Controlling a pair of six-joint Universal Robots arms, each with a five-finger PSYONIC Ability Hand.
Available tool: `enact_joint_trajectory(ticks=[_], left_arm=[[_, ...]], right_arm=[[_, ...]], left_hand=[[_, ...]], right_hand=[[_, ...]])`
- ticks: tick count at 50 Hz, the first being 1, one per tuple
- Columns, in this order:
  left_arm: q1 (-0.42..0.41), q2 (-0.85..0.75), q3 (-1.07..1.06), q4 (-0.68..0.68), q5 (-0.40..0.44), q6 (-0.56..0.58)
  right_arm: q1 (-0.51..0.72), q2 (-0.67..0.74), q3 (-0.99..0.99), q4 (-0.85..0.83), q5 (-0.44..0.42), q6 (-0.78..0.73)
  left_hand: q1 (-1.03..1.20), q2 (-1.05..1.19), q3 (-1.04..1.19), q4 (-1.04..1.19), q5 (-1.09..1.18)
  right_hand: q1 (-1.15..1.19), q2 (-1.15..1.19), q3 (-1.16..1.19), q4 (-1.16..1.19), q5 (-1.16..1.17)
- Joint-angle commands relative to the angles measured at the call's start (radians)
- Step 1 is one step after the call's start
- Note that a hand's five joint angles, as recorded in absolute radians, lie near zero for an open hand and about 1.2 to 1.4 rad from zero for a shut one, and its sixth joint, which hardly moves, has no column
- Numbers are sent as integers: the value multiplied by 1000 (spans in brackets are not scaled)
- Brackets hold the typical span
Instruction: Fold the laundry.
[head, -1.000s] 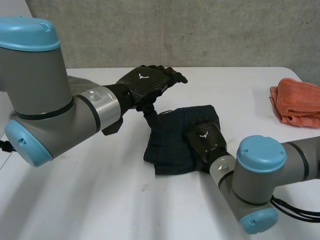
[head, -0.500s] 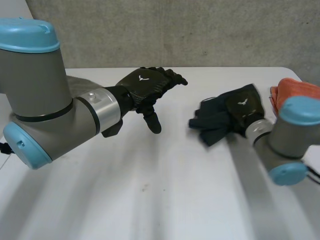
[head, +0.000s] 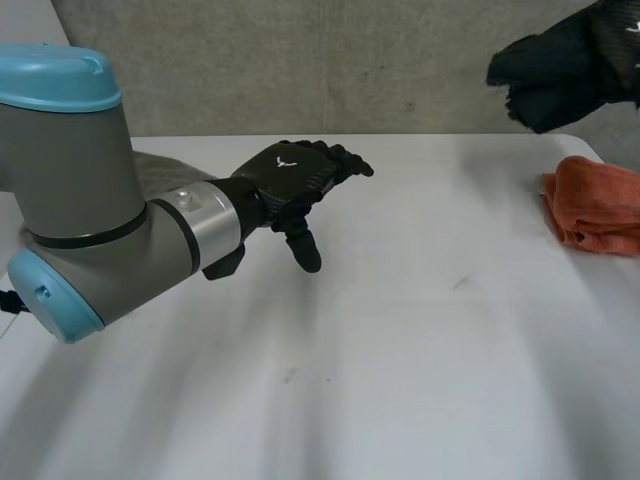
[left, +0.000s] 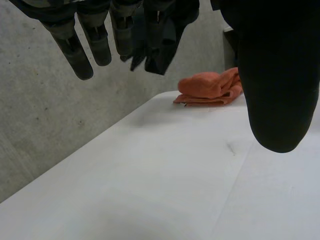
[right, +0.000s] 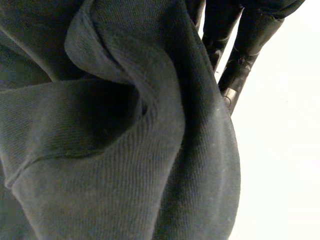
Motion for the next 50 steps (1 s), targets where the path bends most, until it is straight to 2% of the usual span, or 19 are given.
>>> enact_joint_trajectory(ticks=[1, 13, 26, 27, 31, 32, 35, 42, 46, 47, 50], left_arm=[[-2, -4, -1, 0, 0, -35], [-1, -19, -31, 8, 0, -56], [1, -27, -29, 8, -2, -56], [1, -27, -29, 8, 0, -56], [1, -23, -32, 7, -2, -65], [1, -21, -32, 7, -2, -70], [2, -16, -34, 8, 0, -82], [5, 2, -26, 10, 0, -85], [7, 16, -18, 10, 0, -85], [7, 22, -18, 10, 0, -85], [10, 48, -17, 16, 0, -87]], right_arm=[[-98, 143, -122, 8, -92, 16], [-262, 311, -80, 70, -297, 10], [-357, 223, -5, 100, -383, 16], [-362, 219, -2, 102, -395, 16], [-376, 205, 21, 122, -424, 17], [-379, 200, 30, 160, -416, 13], [-388, 181, 35, 231, -395, 6], [-394, 36, 53, 462, -295, -38], [-394, -60, 78, 528, -161, -86], [-390, -104, 88, 545, -89, -95], [-361, -174, 108, 547, 31, -99]], left_hand=[[16, -8, -4, -2, -8], [19, -5, -1, 1, -5], [19, -5, -1, 1, -5], [19, -5, -1, 1, -5], [16, -8, -4, -2, -8], [16, -8, -4, -2, -8], [13, -11, -7, -5, -11], [13, -11, -7, -5, -11], [13, -11, -7, -5, -11], [13, -11, -7, -5, -11], [7, -17, -13, -10, -17]], right_hand=[[448, 222, 253, 217, 300], [448, 222, 253, 217, 300], [448, 222, 253, 217, 300], [385, 160, 190, 154, 237], [-468, -693, -662, -698, -616], [-774, -999, -969, -1005, -922], [-774, -999, -969, -1005, -922], [-774, -999, -969, -1005, -922], [-774, -999, -969, -1005, -922], [-774, -999, -969, -1005, -922], [-774, -999, -969, -1005, -922]])
